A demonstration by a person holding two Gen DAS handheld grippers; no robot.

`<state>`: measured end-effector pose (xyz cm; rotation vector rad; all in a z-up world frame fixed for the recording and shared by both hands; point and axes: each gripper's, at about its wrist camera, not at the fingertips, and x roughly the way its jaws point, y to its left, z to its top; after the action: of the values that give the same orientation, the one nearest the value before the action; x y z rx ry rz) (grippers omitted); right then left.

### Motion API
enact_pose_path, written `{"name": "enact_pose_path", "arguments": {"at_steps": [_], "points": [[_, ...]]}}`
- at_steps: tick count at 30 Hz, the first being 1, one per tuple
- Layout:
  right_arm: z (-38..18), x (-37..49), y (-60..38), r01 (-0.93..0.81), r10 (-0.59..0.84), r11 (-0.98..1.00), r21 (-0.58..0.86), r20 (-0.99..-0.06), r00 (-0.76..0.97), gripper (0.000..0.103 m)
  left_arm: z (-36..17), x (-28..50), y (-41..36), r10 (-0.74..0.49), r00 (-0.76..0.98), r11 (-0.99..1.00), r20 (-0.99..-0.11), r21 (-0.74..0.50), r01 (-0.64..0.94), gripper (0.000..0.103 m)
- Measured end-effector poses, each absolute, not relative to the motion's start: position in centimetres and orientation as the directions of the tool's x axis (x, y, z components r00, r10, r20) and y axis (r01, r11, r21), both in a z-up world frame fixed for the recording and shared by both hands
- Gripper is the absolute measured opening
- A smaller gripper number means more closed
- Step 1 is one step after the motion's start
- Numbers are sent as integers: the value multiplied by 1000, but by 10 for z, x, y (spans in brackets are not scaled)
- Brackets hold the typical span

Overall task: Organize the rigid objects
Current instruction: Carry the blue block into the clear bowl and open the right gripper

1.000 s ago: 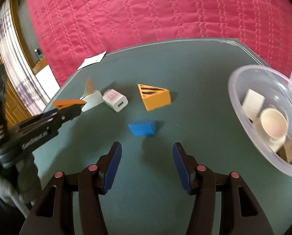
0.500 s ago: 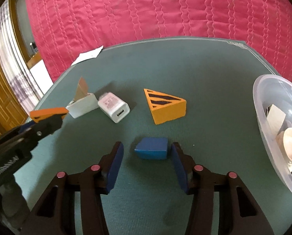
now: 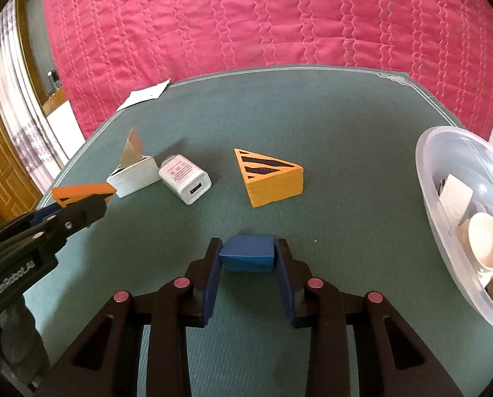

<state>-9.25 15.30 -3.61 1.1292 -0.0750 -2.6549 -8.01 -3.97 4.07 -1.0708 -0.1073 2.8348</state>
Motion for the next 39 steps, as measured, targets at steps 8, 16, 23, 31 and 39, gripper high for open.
{"name": "enact_pose_path", "arguments": {"at_steps": [8,16,23,31,39], "points": [[-27,-76,164,195,-259,-966,171,-681,-685,32,40,-79,-37,130,-745,-991,-654,-101,-85,37],[-20,-61,177,178,-262,-965,193,-664,-700,32,39,-78,-36,130,-744,-991,-655,-97,-88,37],[-14,-50,198,132,-241,-968,213,-650,-720,32,39,-76,-31,131,-745,-991,-655,-89,-96,37],[-7,-42,224,76,-203,-972,222,-633,-747,32,37,-76,-27,127,-742,-992,-659,-79,-100,37],[3,-39,255,2,-147,-973,230,-613,-777,32,34,-75,-25,127,-737,-992,-664,-70,-108,37]]}}
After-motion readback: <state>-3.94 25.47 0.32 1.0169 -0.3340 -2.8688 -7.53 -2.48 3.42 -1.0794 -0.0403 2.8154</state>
